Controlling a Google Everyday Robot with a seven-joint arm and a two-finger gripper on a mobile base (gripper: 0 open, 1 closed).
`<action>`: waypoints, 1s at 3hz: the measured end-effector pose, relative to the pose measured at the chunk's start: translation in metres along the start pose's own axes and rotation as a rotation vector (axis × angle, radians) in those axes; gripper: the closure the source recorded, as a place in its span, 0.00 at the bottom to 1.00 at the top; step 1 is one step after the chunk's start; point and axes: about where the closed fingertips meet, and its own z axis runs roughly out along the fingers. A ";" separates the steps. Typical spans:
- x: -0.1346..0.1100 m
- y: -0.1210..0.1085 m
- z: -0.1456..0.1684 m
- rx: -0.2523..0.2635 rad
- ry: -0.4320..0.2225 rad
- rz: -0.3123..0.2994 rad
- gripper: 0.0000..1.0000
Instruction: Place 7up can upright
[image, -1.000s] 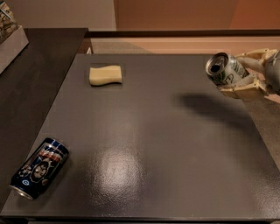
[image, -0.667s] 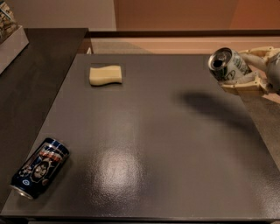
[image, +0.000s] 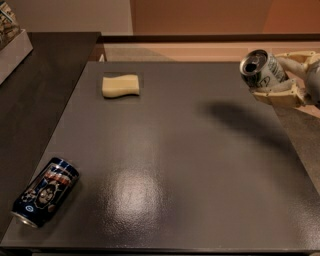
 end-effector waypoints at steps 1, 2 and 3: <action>0.000 -0.001 0.000 0.004 -0.002 0.000 1.00; 0.000 -0.001 0.000 0.004 -0.002 0.000 1.00; -0.048 0.048 0.017 -0.269 -0.166 0.141 1.00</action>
Offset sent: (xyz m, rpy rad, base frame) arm -0.0706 0.1517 -0.0186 0.5977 0.4860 0.4662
